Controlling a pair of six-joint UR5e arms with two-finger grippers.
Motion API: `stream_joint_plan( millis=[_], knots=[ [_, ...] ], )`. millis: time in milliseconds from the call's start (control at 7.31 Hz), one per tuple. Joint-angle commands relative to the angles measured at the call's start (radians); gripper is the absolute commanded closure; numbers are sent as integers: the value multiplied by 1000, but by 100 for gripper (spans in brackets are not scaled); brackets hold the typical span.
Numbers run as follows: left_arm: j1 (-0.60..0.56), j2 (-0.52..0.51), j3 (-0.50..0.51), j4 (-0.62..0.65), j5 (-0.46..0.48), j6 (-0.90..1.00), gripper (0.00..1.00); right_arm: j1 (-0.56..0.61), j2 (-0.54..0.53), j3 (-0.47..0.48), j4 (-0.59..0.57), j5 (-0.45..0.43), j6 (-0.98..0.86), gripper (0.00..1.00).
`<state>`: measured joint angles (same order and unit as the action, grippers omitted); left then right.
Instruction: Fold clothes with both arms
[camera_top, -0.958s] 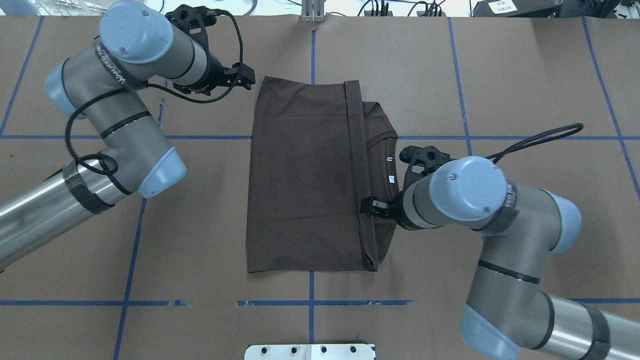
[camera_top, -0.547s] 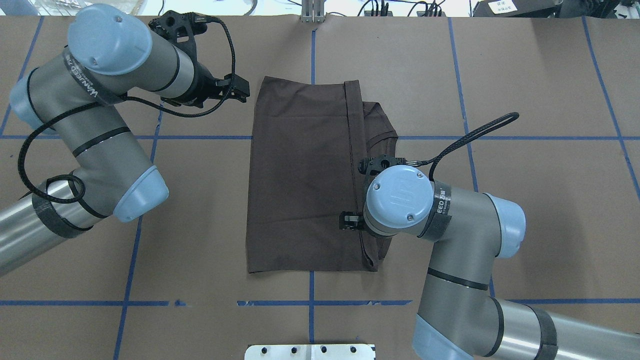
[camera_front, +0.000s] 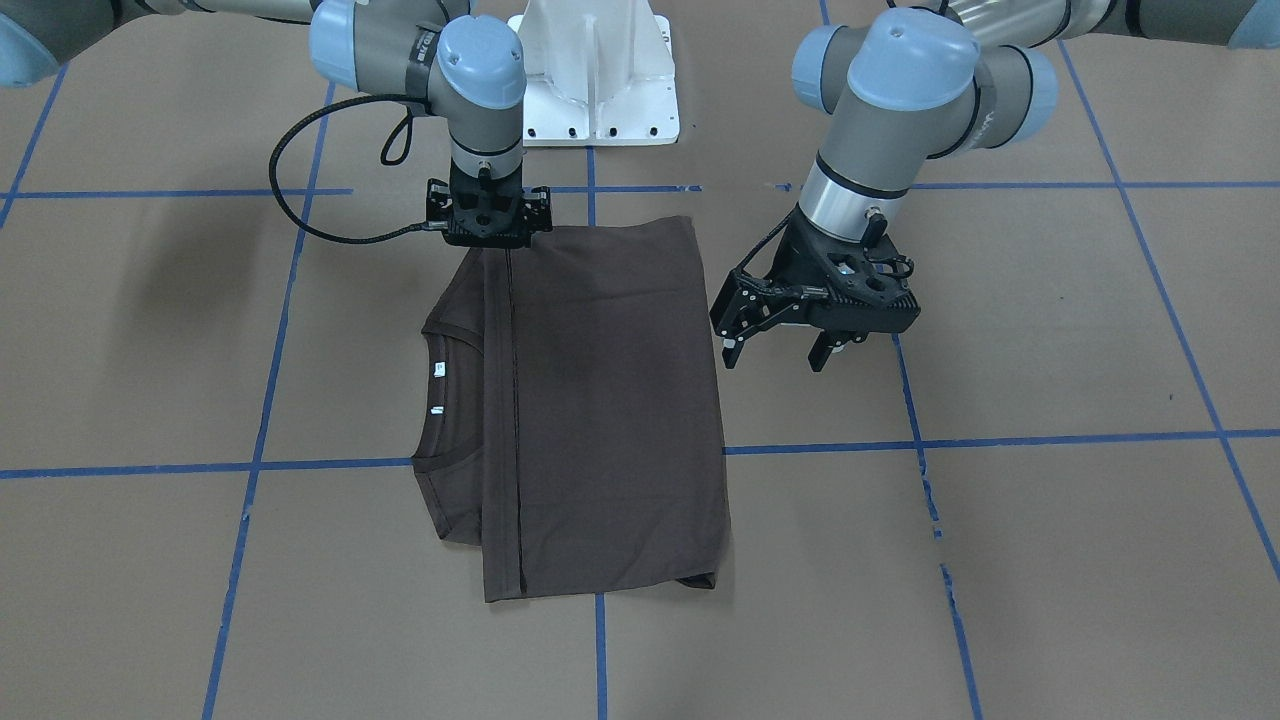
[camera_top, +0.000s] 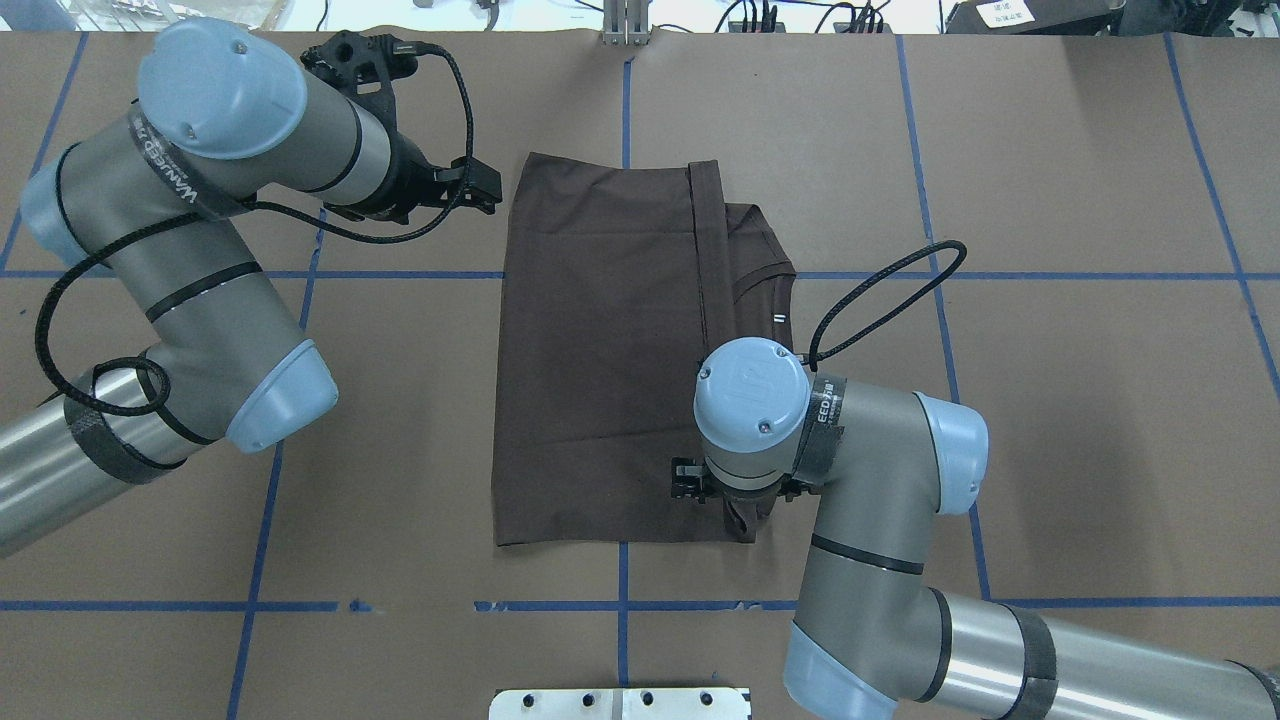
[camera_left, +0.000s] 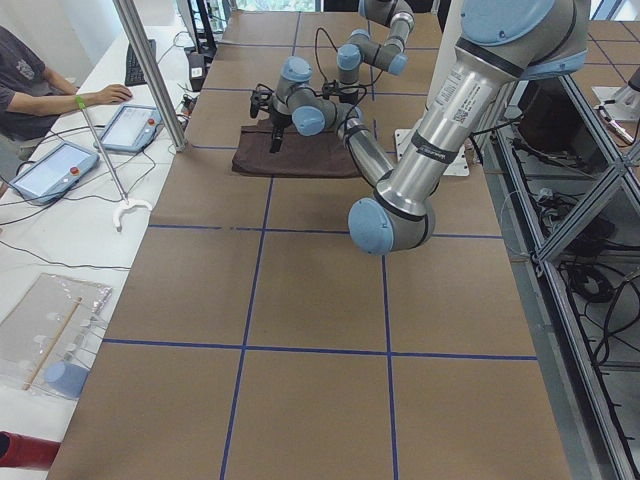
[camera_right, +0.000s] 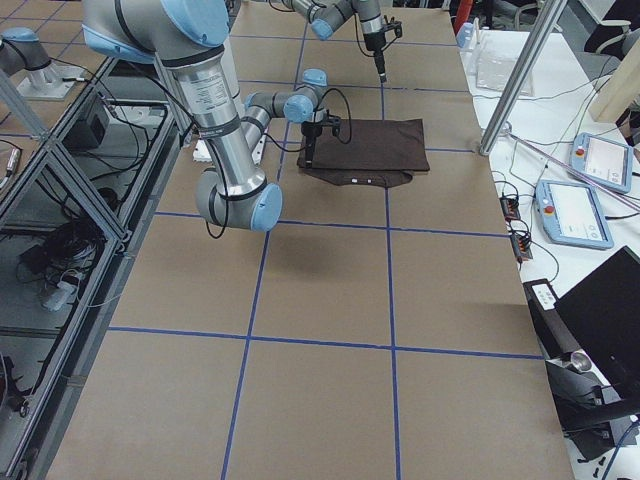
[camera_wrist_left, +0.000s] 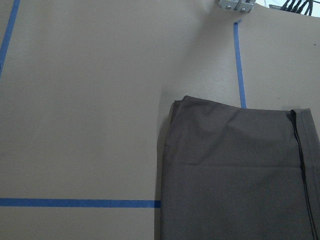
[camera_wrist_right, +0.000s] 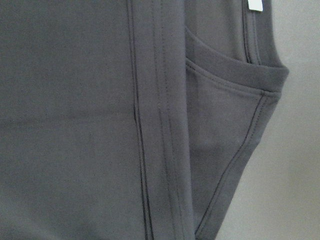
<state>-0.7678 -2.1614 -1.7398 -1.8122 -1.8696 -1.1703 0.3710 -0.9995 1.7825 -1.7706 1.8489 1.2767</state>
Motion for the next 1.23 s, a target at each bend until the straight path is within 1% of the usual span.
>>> stream_joint_plan(
  millis=[0,137,684,958,1095],
  knots=[
    [15,0,9,-6,3,-2,0,-1,1,-25,-19,13,0,0],
    [21,0,11,-7,3,-2,0,-1,2,-20,-50,13,0,0],
    [22,0,8,-10,1,-3,0,-1,-1,-22,-105,13,0,0],
    [22,0,8,-10,1,-3,0,-1,-10,-20,-115,12,0,0],
    [22,-2,9,-9,1,-3,0,6,-10,-18,-143,12,-2,0]
  ],
)
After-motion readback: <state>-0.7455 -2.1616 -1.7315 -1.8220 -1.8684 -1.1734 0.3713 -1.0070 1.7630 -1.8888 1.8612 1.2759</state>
